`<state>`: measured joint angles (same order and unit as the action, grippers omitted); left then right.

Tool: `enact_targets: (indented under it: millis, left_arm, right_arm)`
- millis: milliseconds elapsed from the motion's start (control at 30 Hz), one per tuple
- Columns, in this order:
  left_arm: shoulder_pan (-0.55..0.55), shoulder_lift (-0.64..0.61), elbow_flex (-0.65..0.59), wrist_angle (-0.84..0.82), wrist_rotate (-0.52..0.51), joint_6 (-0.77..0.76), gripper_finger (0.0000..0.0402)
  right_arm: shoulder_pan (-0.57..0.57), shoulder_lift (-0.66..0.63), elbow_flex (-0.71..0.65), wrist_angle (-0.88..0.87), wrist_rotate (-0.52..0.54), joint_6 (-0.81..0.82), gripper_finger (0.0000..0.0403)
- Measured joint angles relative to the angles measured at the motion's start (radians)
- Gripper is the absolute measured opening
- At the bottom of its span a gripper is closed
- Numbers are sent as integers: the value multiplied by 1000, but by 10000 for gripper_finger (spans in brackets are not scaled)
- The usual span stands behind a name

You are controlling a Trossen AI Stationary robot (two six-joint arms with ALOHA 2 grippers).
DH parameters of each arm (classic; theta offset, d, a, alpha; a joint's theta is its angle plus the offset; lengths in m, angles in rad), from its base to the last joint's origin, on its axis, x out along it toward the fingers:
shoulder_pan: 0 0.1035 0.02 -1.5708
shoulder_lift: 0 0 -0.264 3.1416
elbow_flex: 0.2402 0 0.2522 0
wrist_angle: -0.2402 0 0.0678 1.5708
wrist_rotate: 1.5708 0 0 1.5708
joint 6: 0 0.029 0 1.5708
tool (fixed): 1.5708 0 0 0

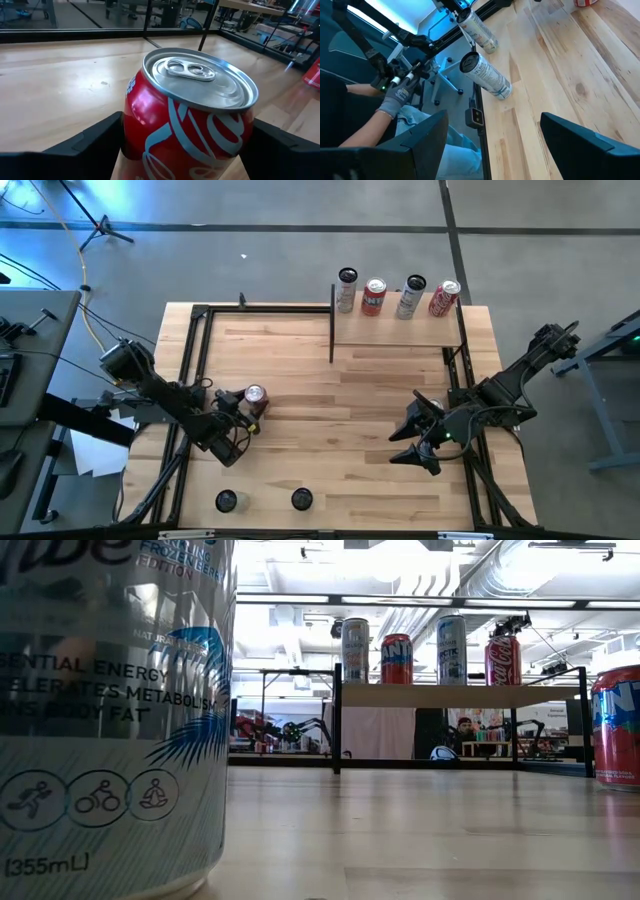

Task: Place canned beverage on shelf
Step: Put the red white soda can on the shelf aligned with the other red white soda can

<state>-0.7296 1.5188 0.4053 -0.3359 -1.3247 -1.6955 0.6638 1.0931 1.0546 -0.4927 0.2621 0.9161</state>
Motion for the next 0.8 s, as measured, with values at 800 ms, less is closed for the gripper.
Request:
enact_targets:
  millis: [800]
  left_arm:
    - [249,-92,328,17,162,546,261]
  right_arm:
    - [0,0,0,0,0,0,304]
